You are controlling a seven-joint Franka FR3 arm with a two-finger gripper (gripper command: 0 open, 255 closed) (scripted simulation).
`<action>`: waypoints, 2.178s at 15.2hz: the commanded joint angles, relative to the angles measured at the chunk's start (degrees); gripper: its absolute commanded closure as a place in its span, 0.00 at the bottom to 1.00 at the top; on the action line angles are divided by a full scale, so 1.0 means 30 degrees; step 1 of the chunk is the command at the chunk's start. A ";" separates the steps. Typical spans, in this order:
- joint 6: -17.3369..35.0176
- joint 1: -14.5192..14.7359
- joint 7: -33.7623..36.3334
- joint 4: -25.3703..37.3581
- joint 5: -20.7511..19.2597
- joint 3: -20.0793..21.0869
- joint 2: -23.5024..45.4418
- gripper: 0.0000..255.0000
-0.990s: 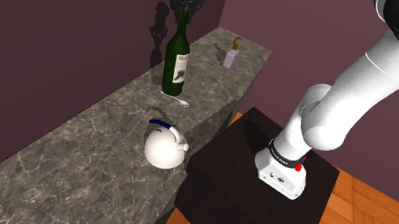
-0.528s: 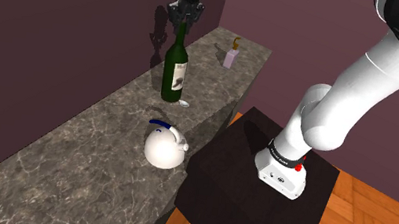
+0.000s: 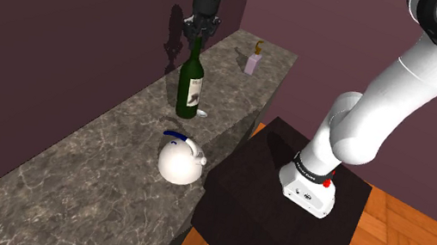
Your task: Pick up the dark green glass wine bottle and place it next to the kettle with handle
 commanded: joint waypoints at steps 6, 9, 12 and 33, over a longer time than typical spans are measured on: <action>0.1821 0.0013 -0.0023 -0.1434 0.0050 0.0000 0.0367 1.00; 0.2588 0.0012 -0.0057 -0.1963 0.0082 -0.0011 0.0607 1.00; 0.3356 0.0013 -0.0095 -0.2455 0.0121 -0.0021 0.0884 1.00; 0.7704 0.0017 -0.0439 -0.4556 0.0522 -0.0047 0.3150 1.00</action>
